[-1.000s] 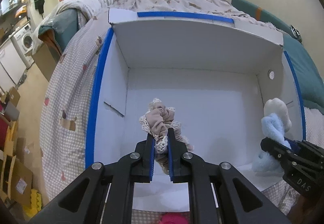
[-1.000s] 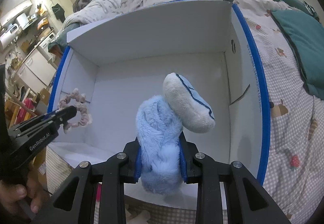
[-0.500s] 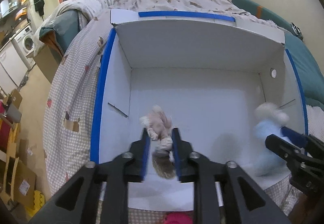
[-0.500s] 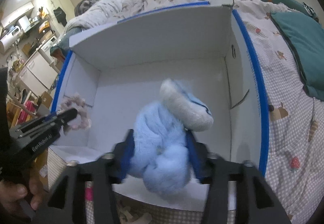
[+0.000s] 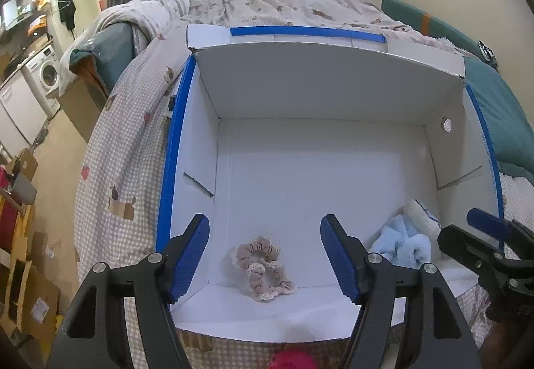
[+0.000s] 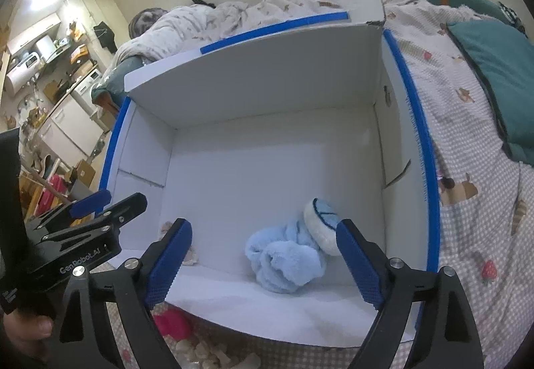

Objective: Organize soft objects
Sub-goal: 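Open both tools to drop the scrunchie and plush into the box, then grasp the white sock with the right tool while the left tool grasps the plastic bag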

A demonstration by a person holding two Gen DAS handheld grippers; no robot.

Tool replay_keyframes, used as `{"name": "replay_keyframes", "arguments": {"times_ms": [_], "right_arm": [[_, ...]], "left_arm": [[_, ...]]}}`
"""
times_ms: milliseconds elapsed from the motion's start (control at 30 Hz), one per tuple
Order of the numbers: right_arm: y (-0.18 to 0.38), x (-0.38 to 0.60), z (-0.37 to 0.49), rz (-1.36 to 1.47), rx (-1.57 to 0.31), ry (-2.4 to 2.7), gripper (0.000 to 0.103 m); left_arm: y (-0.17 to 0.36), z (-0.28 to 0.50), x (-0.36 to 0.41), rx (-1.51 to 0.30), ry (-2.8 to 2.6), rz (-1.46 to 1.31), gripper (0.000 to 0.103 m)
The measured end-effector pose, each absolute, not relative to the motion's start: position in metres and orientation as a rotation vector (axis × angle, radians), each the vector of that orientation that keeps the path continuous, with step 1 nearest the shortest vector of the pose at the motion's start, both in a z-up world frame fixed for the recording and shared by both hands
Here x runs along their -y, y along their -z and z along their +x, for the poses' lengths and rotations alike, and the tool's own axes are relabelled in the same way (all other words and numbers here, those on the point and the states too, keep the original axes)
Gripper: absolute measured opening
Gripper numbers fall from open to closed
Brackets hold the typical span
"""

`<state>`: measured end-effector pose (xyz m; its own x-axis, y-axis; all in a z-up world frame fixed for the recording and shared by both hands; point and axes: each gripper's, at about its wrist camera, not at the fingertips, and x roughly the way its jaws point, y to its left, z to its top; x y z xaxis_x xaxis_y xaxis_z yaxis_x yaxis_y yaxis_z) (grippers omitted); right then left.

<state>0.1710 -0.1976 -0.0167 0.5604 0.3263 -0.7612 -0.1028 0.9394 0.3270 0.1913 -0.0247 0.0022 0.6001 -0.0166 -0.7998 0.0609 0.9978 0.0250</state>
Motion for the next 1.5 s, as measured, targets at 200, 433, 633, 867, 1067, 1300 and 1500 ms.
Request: {"name": "replay_keyframes", "arguments": {"times_ms": [200, 433, 633, 867, 1067, 1300, 1500], "right_arm": [[0.008, 0.201, 0.167, 0.308, -0.892, -0.279, 0.103], [0.001, 0.201, 0.160, 0.353, -0.841, -0.293, 0.103], [-0.007, 0.197, 0.147, 0.303, -0.784, -0.289, 0.103], [-0.017, 0.195, 0.126, 0.277, -0.773, -0.335, 0.103], [-0.018, 0.196, 0.102, 0.267, -0.795, -0.292, 0.103], [-0.017, 0.198, 0.067, 0.274, -0.824, -0.245, 0.103], [-0.006, 0.191, 0.032, 0.238, -0.901, -0.207, 0.103]], "left_arm": [[-0.010, 0.185, 0.020, -0.899, 0.039, 0.053, 0.067], [-0.015, 0.175, 0.018, -0.889, 0.064, 0.044, 0.067], [-0.020, 0.159, 0.016, -0.874, 0.060, 0.043, 0.067], [-0.030, 0.139, 0.003, -0.838, -0.010, 0.030, 0.067], [-0.037, 0.115, -0.015, -0.838, -0.005, -0.022, 0.067], [-0.033, 0.075, -0.028, -0.877, -0.002, -0.056, 0.067], [-0.032, 0.041, -0.024, -0.890, 0.010, -0.013, 0.067]]}}
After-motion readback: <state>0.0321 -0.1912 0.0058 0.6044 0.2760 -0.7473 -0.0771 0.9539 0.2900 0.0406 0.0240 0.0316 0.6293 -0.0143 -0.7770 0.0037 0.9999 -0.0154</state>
